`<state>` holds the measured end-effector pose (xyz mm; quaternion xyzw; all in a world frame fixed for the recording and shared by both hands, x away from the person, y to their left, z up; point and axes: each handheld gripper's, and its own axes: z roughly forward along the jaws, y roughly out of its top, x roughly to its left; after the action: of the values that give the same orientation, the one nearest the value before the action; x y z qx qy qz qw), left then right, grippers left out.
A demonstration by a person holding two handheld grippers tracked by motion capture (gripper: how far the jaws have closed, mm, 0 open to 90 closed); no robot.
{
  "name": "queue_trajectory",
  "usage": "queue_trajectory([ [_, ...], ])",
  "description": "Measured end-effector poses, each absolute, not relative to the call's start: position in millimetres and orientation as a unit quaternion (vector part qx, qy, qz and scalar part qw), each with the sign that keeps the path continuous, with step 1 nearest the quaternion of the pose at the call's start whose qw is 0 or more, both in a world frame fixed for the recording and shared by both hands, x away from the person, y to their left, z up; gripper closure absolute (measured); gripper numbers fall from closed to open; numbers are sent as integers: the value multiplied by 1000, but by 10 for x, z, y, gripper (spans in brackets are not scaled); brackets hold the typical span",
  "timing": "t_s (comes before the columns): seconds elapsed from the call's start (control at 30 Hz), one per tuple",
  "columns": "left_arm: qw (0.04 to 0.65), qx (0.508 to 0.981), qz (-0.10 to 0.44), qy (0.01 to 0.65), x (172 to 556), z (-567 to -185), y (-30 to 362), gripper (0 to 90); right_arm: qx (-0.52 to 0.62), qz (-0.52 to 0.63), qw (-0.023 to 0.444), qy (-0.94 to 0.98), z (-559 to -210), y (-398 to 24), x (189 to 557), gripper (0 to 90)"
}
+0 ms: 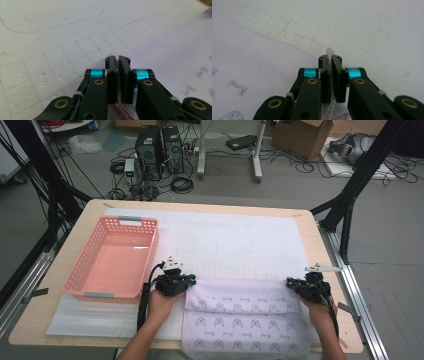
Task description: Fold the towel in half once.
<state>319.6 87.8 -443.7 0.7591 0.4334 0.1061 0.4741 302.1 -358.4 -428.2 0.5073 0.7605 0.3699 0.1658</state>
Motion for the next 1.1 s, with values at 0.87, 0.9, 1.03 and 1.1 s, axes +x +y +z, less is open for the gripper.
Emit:
queue_trajectory([
  [0.87, 557, 728, 91, 389, 2359, -4368, 1105, 848, 454, 450, 195, 743, -4180, -3660, 2065, 859],
  [0.9, 556, 729, 92, 389, 2328, -4372, 1101, 848, 454, 448, 194, 745, -4192, -3662, 2042, 859],
  [1.03, 557, 727, 91, 391, 2218, -4390, 1093, 848, 452, 449, 191, 747, -4212, -3668, 1934, 859],
  [1.1, 557, 727, 90, 391, 2164, -4395, 1091, 847, 449, 450, 190, 748, -4211, -3675, 1872, 859],
])
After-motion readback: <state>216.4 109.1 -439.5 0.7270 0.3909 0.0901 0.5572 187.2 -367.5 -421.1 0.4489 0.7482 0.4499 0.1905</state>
